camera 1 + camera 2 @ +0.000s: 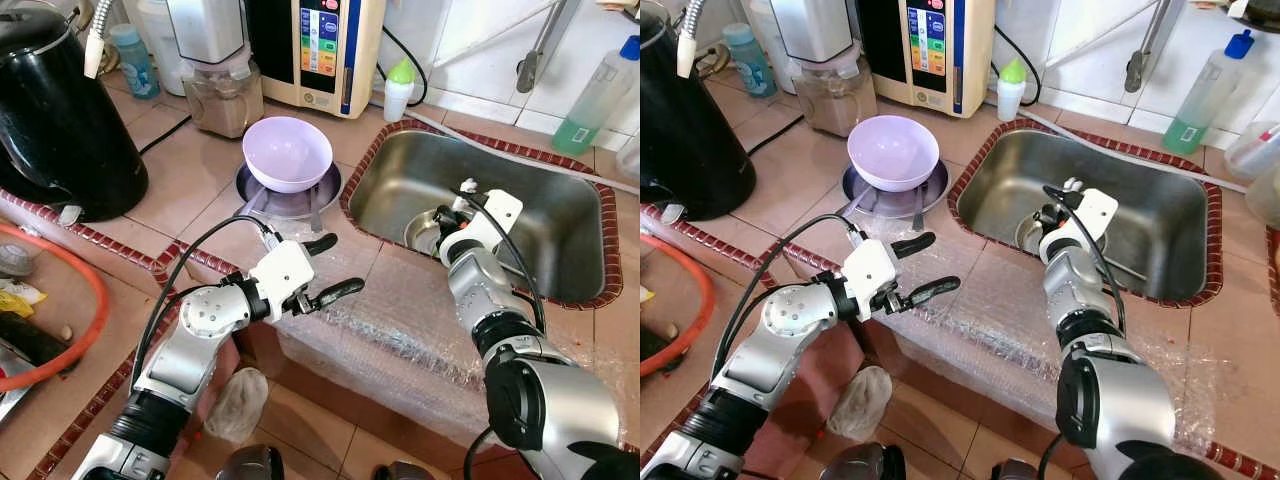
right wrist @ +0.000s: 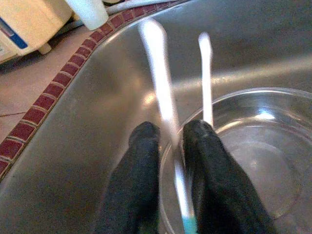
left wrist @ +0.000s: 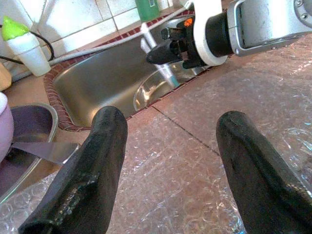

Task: Kitchen organization

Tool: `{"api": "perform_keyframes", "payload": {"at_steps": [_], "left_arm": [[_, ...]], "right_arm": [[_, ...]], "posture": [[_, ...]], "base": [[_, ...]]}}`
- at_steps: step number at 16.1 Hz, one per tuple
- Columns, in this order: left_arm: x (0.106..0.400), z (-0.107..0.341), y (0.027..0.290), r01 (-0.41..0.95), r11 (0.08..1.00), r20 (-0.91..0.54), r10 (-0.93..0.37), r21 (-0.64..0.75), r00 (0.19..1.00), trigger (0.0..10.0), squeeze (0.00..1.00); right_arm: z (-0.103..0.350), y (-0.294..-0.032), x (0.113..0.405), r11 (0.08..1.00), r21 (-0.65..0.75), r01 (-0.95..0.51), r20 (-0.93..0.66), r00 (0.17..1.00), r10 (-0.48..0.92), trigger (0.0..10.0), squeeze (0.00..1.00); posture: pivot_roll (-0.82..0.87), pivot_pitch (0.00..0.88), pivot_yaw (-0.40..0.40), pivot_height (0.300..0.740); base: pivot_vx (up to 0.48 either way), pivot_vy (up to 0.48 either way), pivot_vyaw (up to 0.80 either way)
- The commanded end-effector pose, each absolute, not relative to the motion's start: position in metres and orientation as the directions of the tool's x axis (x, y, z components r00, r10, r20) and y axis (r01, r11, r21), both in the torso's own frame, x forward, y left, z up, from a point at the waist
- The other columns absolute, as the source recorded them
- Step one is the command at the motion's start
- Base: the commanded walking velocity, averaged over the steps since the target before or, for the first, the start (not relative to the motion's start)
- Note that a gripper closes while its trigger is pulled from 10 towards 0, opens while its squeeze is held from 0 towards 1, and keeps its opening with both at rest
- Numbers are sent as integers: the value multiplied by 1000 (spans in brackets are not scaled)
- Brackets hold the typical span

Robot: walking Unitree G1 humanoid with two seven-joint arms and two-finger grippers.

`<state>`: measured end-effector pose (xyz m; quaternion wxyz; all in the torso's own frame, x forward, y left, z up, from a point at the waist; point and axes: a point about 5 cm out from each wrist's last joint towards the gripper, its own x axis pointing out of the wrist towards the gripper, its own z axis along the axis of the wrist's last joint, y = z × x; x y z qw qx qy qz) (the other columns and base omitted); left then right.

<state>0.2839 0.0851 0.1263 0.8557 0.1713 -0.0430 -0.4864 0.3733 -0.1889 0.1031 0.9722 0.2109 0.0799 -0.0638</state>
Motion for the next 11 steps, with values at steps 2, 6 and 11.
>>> {"api": "perform_keyframes", "payload": {"at_steps": [2,6,11], "left_arm": [[284,128,87,822,457,-107,-850,342,517,10000,1000],[288,130,90,783,518,-69,-818,344,572,10000,1000],[295,143,100,684,647,34,-735,337,677,10000,1000]], "right_arm": [[107,-184,377,918,383,102,-172,984,-38,10000,1000],[109,-191,376,933,344,102,-157,986,-50,10000,1000],[120,-193,376,971,240,-19,-60,998,35,10000,1000]], "posture": [[66,45,29,740],[52,38,32,740],[39,52,41,740]], "base": [[0,0,0],[0,0,0],[0,0,0]]}}
